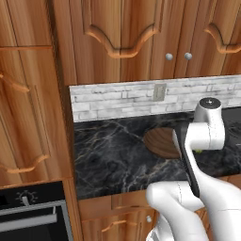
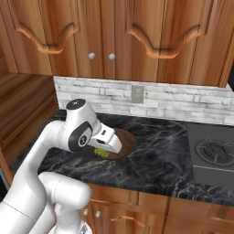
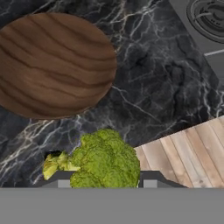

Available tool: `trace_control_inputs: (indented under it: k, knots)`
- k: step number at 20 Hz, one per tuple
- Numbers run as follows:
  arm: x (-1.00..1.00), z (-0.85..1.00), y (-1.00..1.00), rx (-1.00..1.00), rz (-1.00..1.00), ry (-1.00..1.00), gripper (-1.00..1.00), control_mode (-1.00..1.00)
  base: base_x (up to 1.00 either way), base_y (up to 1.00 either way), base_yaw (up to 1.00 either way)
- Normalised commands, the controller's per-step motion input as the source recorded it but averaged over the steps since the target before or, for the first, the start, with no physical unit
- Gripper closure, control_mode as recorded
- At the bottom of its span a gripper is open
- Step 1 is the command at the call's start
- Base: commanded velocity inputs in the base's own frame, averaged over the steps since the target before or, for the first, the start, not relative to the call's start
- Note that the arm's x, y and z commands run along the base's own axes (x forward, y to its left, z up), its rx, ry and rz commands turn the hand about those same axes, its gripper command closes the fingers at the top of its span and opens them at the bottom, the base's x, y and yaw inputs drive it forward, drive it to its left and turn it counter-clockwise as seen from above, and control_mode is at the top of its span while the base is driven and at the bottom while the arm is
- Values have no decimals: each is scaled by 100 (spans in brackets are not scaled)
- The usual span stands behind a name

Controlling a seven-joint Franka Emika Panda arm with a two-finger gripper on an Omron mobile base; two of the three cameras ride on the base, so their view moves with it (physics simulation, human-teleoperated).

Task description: Place the fish on the plate and place the broccoli on the same plate.

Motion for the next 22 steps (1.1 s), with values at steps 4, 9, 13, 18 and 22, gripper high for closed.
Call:
trace_control_inputs:
  k: [4, 9, 13, 18, 22]
  knots:
    - [0, 0, 0, 0, 0, 0, 100, 100, 0, -86, 0]
    - [0, 0, 0, 0, 0, 0, 100, 100, 0, -99, -2]
    - [0, 0, 0, 0, 0, 0, 100, 100, 0, -100, -15]
    - [0, 0, 0, 0, 0, 0, 100, 100, 0, -100, -15]
    - [0, 0, 0, 0, 0, 0, 100, 100, 18, -100, -6]
